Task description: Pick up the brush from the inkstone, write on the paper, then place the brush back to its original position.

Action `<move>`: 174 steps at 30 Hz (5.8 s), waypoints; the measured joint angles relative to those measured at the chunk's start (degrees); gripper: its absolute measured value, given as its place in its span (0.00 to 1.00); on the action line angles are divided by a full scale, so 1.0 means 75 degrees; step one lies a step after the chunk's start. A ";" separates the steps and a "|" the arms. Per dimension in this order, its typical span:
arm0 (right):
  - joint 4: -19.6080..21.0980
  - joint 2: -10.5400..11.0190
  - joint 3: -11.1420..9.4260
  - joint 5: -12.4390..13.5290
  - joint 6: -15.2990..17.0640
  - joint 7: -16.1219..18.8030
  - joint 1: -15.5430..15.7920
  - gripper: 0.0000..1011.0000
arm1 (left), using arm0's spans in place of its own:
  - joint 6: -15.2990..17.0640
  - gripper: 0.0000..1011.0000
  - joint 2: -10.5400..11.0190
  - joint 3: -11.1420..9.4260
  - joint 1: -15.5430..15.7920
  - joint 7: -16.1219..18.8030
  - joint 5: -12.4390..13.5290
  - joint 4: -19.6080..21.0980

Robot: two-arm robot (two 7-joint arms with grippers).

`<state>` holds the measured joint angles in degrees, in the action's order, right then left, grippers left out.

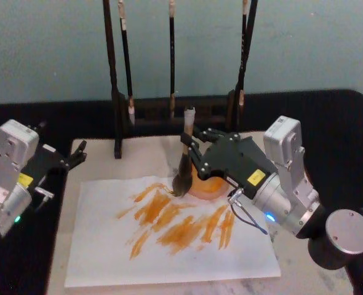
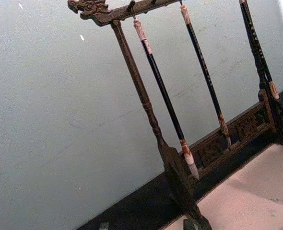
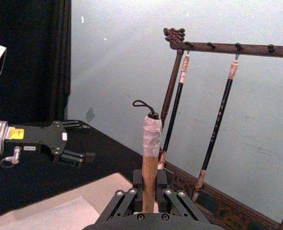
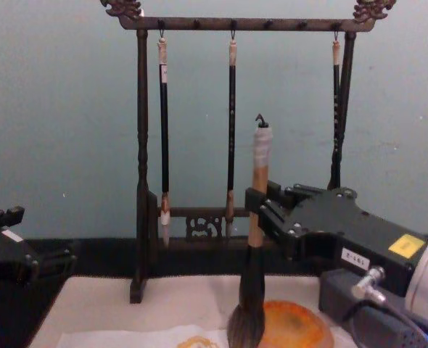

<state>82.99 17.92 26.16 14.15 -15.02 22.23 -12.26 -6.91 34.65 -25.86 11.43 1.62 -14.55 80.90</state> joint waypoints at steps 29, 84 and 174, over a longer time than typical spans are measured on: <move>0.0919 0.0335 -0.0537 -0.0290 0.0174 0.0380 0.0788 0.17 | 0.0000 0.99 0.0000 0.0000 0.0000 0.0000 0.0000 0.0000; -0.0127 -0.0748 -0.2166 0.4057 0.3045 -0.0129 -0.0004 0.17 | 0.0000 0.99 0.0000 0.0000 0.0000 0.0000 0.0000 0.0000; -0.2194 -0.0541 -0.1781 0.6957 0.3717 -0.1326 -0.0941 0.17 | 0.0000 0.99 0.0000 0.0000 0.0000 0.0000 0.0000 0.0000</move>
<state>66.54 13.87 12.80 66.33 12.86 12.28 -19.32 -6.91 34.65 -25.86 11.43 1.62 -14.55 80.90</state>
